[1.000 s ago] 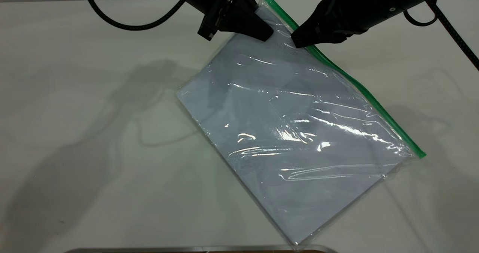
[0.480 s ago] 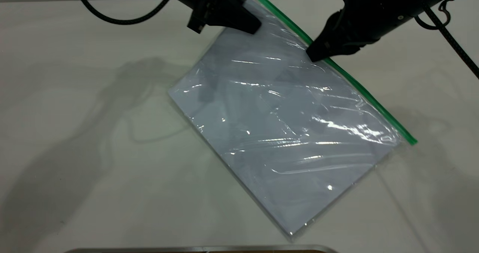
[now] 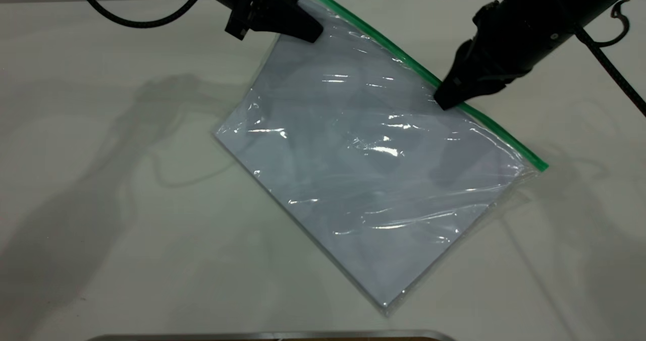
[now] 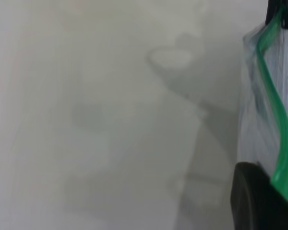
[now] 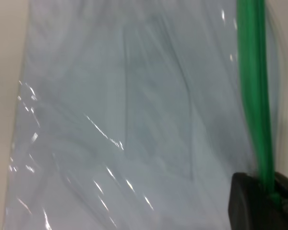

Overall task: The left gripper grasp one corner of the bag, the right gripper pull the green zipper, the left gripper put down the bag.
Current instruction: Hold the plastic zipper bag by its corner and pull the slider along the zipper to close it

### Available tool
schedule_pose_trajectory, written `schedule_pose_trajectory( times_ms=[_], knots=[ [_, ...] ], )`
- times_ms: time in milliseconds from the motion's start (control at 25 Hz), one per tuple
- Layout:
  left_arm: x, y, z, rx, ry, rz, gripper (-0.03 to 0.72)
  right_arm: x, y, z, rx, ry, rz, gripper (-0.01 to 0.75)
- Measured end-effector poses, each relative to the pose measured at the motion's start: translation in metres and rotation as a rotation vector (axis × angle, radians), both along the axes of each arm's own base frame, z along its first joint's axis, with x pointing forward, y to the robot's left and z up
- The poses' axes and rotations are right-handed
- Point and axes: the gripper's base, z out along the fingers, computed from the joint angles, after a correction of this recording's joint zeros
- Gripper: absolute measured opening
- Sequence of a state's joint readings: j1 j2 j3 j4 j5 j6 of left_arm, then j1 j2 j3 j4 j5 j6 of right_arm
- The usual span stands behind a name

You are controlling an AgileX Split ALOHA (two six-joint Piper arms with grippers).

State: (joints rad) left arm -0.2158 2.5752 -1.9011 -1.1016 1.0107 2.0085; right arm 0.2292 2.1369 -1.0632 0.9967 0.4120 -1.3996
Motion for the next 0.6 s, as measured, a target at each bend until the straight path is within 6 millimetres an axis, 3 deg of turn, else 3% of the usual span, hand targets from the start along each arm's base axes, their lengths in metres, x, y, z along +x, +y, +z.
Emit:
schedule_pose_trajectory(
  times_ms=[520, 600],
  knots=[
    [-0.002, 0.007, -0.002, 0.032, 0.037, -0.020, 0.053, -0.006, -0.002, 0.001, -0.057, 0.115, -0.064, 0.050],
    [0.003, 0.020, -0.003, 0.047, 0.031, 0.011, 0.053, -0.009, -0.007, -0.002, -0.099, 0.129, -0.038, 0.050]
  ],
)
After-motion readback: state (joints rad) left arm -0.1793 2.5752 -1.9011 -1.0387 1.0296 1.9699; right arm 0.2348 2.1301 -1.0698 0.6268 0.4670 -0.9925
